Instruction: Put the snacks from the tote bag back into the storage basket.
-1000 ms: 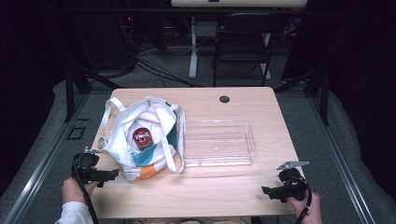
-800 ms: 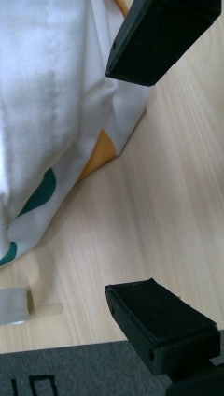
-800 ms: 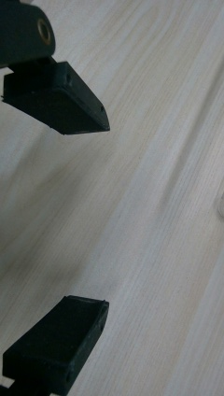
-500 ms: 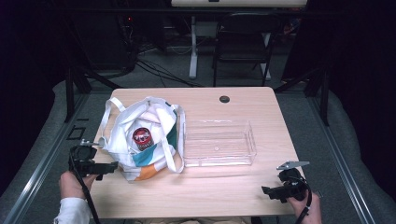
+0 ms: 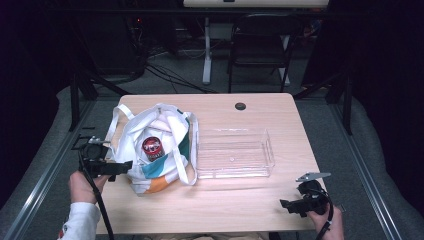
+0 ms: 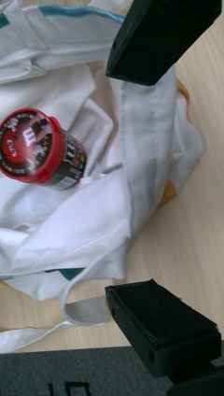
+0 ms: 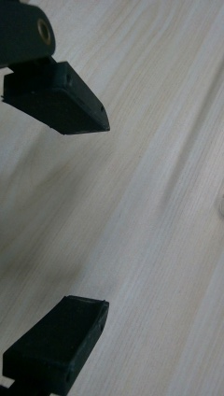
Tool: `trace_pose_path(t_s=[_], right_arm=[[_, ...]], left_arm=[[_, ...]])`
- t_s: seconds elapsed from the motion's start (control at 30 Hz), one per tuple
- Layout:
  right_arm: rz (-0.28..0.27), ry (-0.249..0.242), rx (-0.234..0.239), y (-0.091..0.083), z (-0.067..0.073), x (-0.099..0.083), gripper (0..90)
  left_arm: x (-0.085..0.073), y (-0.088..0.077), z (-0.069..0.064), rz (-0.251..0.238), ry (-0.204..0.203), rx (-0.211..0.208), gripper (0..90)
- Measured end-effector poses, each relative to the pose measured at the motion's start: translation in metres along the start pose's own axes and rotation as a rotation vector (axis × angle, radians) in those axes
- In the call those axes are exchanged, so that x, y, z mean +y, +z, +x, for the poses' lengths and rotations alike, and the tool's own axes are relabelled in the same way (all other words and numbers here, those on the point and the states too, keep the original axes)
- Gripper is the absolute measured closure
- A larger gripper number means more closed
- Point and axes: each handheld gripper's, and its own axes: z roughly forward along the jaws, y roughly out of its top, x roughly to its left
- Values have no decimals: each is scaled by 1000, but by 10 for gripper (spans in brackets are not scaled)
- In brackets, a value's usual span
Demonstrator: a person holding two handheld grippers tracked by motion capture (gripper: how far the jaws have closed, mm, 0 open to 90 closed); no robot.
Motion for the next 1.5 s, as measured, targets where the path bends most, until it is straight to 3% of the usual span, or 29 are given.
trace_pose_path(t_s=[0.77, 1.5], right_arm=[[3, 2, -2, 0, -1, -1, 111], [0, 3, 1, 0, -1, -1, 112]], left_arm=[[44, 31, -21, 2, 44, -48, 0], [68, 74, -29, 72, 65, -82, 0]])
